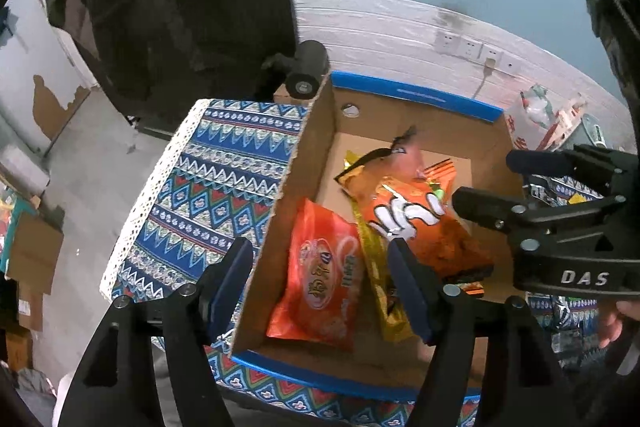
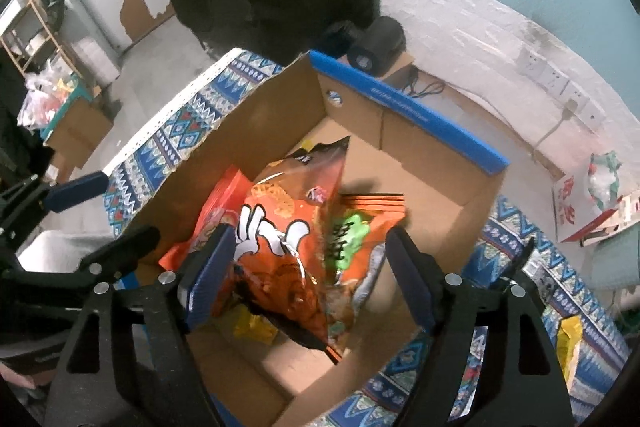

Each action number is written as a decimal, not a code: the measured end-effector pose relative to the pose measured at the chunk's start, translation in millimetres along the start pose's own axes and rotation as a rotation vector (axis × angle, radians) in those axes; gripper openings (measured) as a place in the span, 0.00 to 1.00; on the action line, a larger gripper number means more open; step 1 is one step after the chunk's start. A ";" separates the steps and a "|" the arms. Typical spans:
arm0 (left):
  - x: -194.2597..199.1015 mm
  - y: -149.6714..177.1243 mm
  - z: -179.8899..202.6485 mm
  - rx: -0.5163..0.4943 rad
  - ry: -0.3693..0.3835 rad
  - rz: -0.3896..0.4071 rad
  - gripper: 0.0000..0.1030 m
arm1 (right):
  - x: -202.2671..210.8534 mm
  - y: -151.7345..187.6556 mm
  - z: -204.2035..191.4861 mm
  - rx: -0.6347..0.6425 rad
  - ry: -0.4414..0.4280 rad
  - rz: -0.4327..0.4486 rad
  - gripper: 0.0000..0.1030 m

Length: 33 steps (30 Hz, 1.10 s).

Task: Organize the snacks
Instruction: 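Move both tools back from the box toward the remaining snacks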

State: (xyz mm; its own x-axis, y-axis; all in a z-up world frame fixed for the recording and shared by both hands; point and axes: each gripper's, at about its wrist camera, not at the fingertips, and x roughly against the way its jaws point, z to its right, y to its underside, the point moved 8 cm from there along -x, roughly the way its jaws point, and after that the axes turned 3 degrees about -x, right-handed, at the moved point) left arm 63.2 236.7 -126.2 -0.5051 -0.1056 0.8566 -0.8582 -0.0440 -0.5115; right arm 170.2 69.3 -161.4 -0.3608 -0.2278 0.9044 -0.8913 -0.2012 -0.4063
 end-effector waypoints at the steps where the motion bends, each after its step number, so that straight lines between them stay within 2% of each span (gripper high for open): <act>1: 0.3 0.0 2.2 -0.004 0.003 -0.002 0.69 | 2.9 1.0 2.1 -0.001 0.005 0.003 0.77; 11: 16.2 -3.1 53.7 -0.064 0.100 0.000 0.70 | 35.3 21.8 41.8 -0.045 0.063 0.014 0.78; 15: 22.5 -4.8 78.5 -0.108 0.120 0.015 0.74 | 49.1 32.8 59.6 -0.056 0.096 0.018 0.78; 33: 27.7 7.2 200.1 -0.310 0.187 -0.020 0.74 | 119.2 108.2 160.5 -0.202 0.205 0.042 0.78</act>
State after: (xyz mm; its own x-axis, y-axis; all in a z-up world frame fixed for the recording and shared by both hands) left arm 61.3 34.7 -119.9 -0.4709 0.0773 0.8788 -0.8407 0.2623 -0.4736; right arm 74.9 -132.6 -118.5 -0.4281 -0.0305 0.9032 -0.9036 0.0026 -0.4283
